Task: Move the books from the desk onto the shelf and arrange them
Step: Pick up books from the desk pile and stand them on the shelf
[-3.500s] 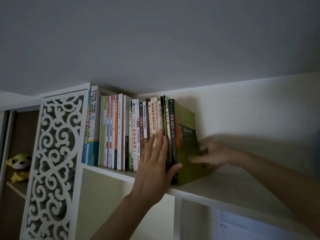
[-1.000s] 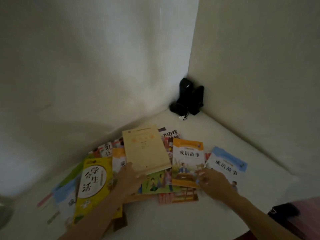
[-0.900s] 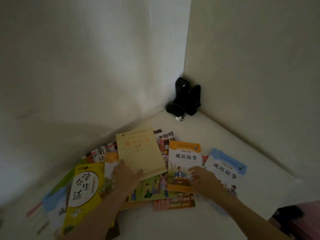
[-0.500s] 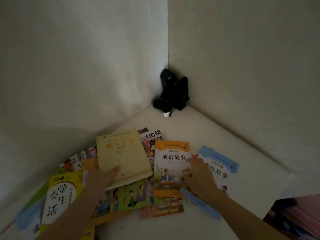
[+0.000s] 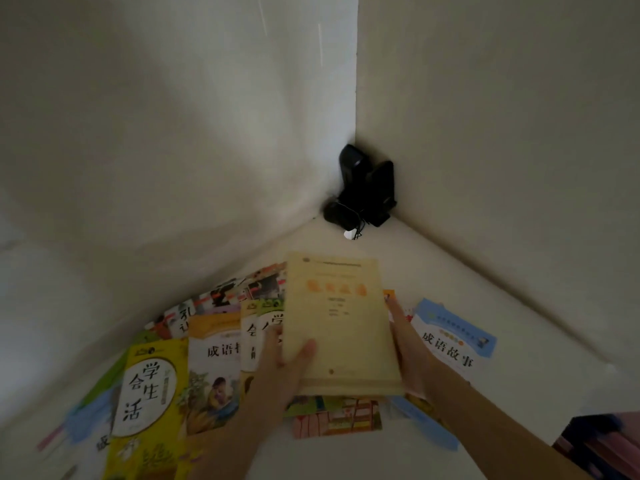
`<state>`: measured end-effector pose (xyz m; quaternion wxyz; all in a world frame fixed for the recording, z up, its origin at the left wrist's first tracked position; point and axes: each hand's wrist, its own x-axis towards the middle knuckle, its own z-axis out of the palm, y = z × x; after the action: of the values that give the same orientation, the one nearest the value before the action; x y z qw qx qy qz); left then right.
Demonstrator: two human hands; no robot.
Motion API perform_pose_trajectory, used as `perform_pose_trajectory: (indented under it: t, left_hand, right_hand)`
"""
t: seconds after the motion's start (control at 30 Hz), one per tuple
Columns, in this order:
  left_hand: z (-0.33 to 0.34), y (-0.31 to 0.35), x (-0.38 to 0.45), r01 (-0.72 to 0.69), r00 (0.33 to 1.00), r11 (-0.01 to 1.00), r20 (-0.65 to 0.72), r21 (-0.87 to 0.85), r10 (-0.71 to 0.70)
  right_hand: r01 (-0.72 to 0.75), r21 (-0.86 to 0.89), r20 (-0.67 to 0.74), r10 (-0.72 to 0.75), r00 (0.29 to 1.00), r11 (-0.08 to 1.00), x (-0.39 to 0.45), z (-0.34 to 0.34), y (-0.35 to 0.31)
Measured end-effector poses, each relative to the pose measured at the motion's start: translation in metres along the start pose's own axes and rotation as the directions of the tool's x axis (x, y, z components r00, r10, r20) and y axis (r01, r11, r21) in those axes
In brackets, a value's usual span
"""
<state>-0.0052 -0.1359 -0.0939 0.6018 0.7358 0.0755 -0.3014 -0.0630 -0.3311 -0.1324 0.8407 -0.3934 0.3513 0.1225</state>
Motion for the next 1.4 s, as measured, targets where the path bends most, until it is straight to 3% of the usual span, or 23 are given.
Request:
perform_pose_trajectory:
  t: [0.13,0.2,0.27,0.33,0.43,0.5,0.63,0.8,1.13,1.27,1.4]
  left_hand:
    - [0.001,-0.024,0.007,0.022,1.0,0.964,-0.014,0.267,-0.019]
    - [-0.03,-0.04,0.014,-0.084,0.992,0.894,-0.05,0.44,0.118]
    - [-0.07,-0.058,0.018,-0.153,0.935,0.781,-0.168,0.605,0.313]
    - [-0.107,-0.071,0.015,-0.038,0.852,0.698,-0.342,0.715,0.396]
    - [-0.157,-0.08,-0.001,0.257,0.766,0.72,-0.59,0.645,0.255]
    - [-0.195,-0.1,-0.003,0.33,0.755,0.719,-0.629,0.611,0.187]
    - [-0.244,-0.139,0.0,0.34,0.816,0.729,-0.571,0.594,0.085]
    - [-0.236,-0.113,-0.015,0.26,0.862,0.799,-0.503,0.542,0.061]
    - [-0.239,-0.128,-0.023,0.274,0.838,0.88,-0.545,0.388,-0.02]
    - [-0.231,-0.142,-0.029,0.327,0.795,0.854,-0.607,0.404,-0.018]
    - [-0.212,-0.125,-0.039,0.414,0.776,0.826,-0.622,0.382,-0.102]
  right_hand:
    - [0.074,-0.198,-0.066,-0.088,0.994,0.977,0.001,-0.012,0.012]
    - [0.092,-0.233,-0.066,-0.11,0.992,0.968,0.006,-0.012,0.02]
    - [0.122,-0.273,-0.04,-0.138,0.99,0.954,0.01,-0.003,0.028]
    - [0.152,-0.321,-0.002,-0.162,0.987,0.935,0.011,0.014,0.035]
    - [0.16,-0.405,0.048,-0.154,0.987,0.9,0.018,0.043,0.048]
    - [0.17,-0.422,0.074,-0.154,0.985,0.89,0.024,0.068,0.058]
    - [0.173,-0.471,0.034,-0.178,0.983,0.865,0.041,0.099,0.088]
    - [0.12,-0.505,-0.066,-0.177,0.982,0.855,0.046,0.101,0.11]
    - [0.117,-0.52,-0.103,-0.197,0.975,0.846,0.043,0.09,0.098]
    - [0.165,-0.618,-0.091,-0.279,0.956,0.769,0.042,0.078,0.083]
    - [0.189,-0.721,-0.057,-0.329,0.943,0.666,0.046,0.079,0.077]
